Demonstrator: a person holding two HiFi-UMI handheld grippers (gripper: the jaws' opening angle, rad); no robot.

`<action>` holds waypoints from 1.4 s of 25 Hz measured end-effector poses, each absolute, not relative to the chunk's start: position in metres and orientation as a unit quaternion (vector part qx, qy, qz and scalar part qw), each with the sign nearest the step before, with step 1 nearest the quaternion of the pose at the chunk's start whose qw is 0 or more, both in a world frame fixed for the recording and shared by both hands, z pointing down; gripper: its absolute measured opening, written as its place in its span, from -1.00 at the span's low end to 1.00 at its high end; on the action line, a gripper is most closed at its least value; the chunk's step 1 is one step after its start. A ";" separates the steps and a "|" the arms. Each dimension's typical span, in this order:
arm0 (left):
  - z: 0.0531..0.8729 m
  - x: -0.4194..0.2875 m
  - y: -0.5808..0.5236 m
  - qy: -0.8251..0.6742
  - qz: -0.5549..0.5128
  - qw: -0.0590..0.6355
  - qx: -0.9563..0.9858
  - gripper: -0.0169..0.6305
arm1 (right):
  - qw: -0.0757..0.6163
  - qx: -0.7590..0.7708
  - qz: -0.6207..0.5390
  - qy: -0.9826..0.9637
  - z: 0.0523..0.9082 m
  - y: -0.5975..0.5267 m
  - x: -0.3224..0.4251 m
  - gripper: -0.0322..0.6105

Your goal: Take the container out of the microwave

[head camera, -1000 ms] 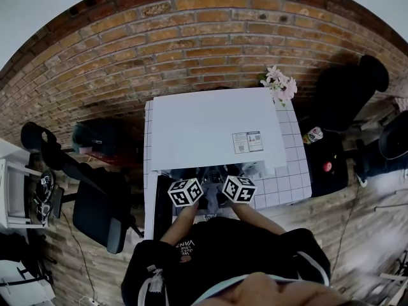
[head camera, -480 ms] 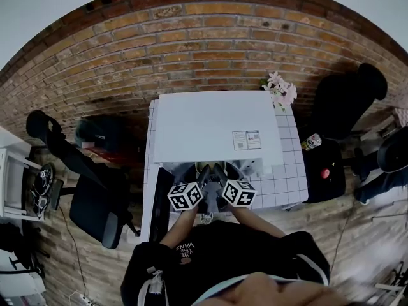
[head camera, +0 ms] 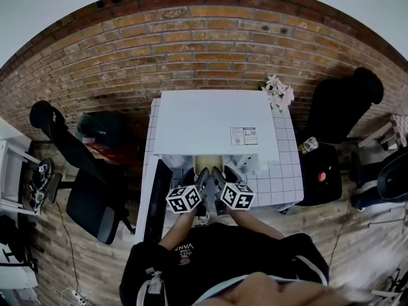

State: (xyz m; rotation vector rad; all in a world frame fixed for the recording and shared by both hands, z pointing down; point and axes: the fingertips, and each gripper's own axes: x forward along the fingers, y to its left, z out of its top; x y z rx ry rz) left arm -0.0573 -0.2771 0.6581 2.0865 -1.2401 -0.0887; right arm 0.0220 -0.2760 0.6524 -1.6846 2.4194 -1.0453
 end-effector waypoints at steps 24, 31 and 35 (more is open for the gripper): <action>0.646 -0.037 -0.200 -0.508 -0.049 0.338 0.791 -0.22 | 0.001 -0.506 -0.328 0.798 0.641 -0.204 0.043 -0.35; 0.647 -0.028 -0.177 -0.514 -0.056 0.340 0.786 -0.22 | -0.007 -0.498 -0.324 0.804 0.641 -0.184 0.051 -0.35; 0.648 -0.023 -0.164 -0.516 -0.059 0.343 0.783 -0.22 | -0.012 -0.494 -0.323 0.807 0.641 -0.171 0.056 -0.35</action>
